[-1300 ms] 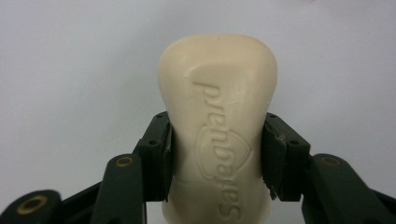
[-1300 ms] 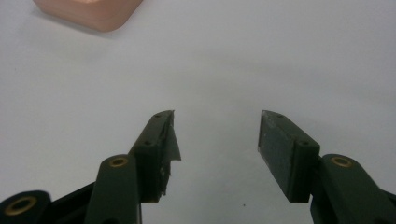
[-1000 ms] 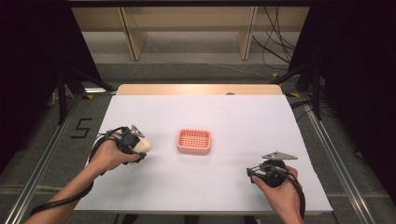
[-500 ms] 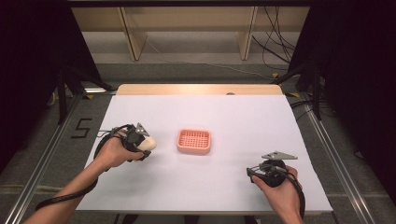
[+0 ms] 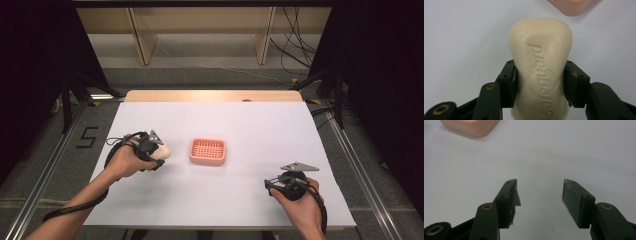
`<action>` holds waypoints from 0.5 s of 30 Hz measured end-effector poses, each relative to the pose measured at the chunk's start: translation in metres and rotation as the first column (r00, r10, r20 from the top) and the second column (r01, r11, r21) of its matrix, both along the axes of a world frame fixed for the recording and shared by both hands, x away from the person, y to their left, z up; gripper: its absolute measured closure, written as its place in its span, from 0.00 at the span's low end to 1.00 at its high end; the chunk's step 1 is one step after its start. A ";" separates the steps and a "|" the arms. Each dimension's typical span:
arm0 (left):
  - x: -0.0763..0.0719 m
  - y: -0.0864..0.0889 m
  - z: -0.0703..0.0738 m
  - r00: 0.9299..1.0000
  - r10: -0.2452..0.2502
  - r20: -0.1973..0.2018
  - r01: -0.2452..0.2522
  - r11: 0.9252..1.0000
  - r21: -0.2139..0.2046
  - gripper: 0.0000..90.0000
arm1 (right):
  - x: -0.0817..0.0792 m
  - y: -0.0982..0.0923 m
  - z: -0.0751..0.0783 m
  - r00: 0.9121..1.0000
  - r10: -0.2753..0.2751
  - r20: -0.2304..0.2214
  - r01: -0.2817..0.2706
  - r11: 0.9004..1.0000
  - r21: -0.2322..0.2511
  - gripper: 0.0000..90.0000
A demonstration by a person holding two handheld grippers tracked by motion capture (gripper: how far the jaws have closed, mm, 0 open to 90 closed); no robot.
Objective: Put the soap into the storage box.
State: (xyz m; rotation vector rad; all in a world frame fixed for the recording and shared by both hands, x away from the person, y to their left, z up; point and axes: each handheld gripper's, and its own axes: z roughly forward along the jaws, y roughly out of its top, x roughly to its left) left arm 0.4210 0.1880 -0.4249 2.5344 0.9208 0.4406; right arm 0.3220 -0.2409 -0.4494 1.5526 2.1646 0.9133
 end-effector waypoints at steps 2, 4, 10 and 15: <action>0.001 0.000 0.002 1.000 -0.018 -0.003 0.018 1.000 0.016 0.55 | 0.000 0.000 0.000 1.000 -0.001 0.002 0.001 1.000 0.003 0.51; 0.002 -0.001 0.001 1.000 -0.008 0.000 0.008 1.000 0.001 0.55 | 0.000 -0.001 0.000 1.000 0.008 0.001 -0.008 1.000 -0.007 0.51; 0.004 -0.005 0.001 1.000 -0.016 0.007 0.016 1.000 0.003 0.55 | 0.000 -0.001 0.000 1.000 0.010 0.005 -0.010 1.000 -0.010 0.51; 0.005 -0.008 0.001 1.000 -0.019 0.015 0.019 1.000 -0.005 0.55 | 0.001 -0.002 0.000 1.000 0.012 0.007 -0.012 1.000 -0.013 0.51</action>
